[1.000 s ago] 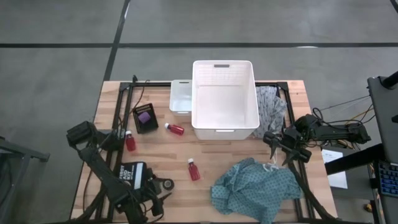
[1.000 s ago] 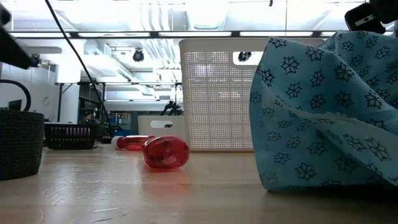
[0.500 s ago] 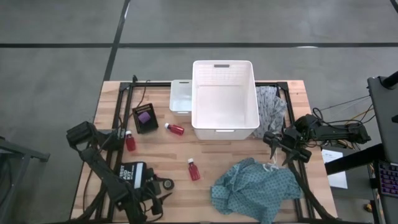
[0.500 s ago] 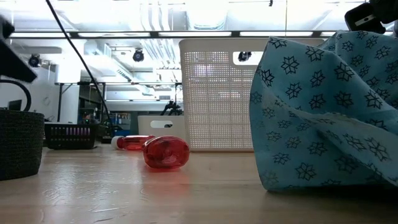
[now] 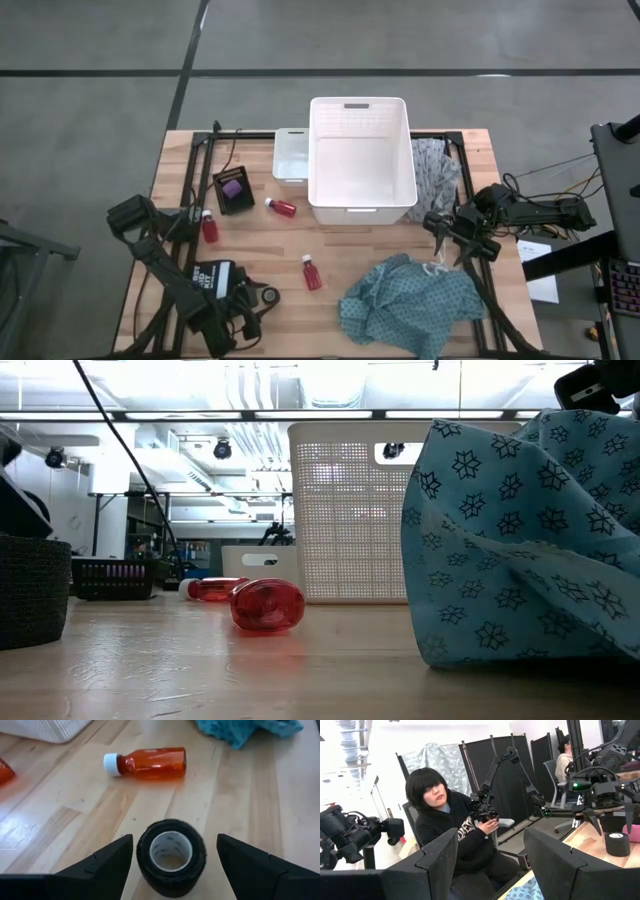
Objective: Pick & Place Medicine items
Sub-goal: Put the black bandage into the black bin, then put the pink bandage into the black bin
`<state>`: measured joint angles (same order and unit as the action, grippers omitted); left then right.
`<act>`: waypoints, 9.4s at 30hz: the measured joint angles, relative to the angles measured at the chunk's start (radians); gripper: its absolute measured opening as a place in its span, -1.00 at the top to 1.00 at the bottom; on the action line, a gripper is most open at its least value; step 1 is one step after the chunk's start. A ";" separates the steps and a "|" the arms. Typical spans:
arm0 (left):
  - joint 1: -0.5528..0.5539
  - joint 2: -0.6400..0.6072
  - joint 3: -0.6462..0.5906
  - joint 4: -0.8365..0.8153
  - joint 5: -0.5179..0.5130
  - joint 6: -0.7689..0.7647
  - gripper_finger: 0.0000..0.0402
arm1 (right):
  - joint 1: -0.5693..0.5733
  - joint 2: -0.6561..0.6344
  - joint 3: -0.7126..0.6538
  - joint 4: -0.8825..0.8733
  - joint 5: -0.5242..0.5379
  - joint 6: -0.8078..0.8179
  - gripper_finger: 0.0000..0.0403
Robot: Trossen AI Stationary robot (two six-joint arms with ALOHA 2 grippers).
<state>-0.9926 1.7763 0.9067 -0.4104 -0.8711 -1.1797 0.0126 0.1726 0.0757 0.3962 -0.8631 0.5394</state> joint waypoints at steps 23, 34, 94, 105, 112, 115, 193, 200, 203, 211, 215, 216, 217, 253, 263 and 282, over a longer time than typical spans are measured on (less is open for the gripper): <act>0.042 -0.001 -0.116 0.198 0.062 0.001 -0.49 | 0.000 0.000 0.000 0.000 0.000 0.000 -0.11; 0.043 -0.001 -0.116 0.201 0.063 0.002 -0.32 | 0.000 0.000 0.000 0.000 0.000 0.000 -0.11; 0.834 -0.653 -0.114 -0.507 1.028 0.024 -0.04 | 0.000 0.000 0.000 0.000 0.000 0.000 -0.11; 0.909 -0.653 -0.109 -0.615 1.137 0.139 -0.05 | 0.000 0.000 0.000 0.000 0.000 0.000 -0.11; 1.076 -0.626 -0.046 -0.790 1.095 0.332 -0.05 | 0.000 0.000 0.000 0.000 0.000 0.000 -0.11; 1.155 -0.602 -0.010 -0.828 1.056 0.464 -0.05 | 0.000 0.000 0.000 0.000 0.000 0.000 -0.11; 1.525 -0.209 0.035 -0.744 0.838 1.180 -0.39 | 0.000 0.000 0.000 0.000 0.000 0.000 -0.11; 1.525 -0.209 0.035 -0.741 0.841 1.180 -0.43 | 0.000 0.000 0.000 0.000 0.000 0.000 -0.11; 1.525 -0.209 0.039 -0.743 0.840 1.175 -0.42 | 0.000 0.000 0.000 0.000 0.000 0.000 -0.11; 1.518 -0.227 0.109 -0.801 0.837 1.122 -0.42 | 0.000 0.000 0.000 0.000 0.000 0.000 -0.11; 1.498 -0.281 0.130 -0.802 0.828 1.065 -0.42 | 0.000 0.000 0.000 0.000 0.000 0.000 -0.11; 1.493 -0.297 0.132 -0.801 0.826 1.048 -0.42 | 0.000 0.000 0.000 0.000 0.000 0.000 -0.11; 1.486 -0.313 0.133 -0.804 0.825 1.034 -0.42 | 0.000 0.000 0.000 0.000 0.000 0.000 -0.11; 0.412 -0.355 0.137 -0.714 0.912 -0.695 -0.42 | 0.000 0.000 0.000 0.000 0.000 0.000 -0.11; 0.386 -0.204 0.175 -0.633 0.973 -0.705 -0.42 | 0.000 0.000 0.000 0.000 0.000 0.000 -0.11; 0.399 -0.071 0.193 -0.624 0.965 -0.690 -0.42 | 0.000 0.000 0.000 0.000 0.000 0.000 -0.11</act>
<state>-0.5938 1.7056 1.0992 -1.0346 0.0935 -1.8693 0.0126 0.1726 0.0757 0.3965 -0.8633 0.5396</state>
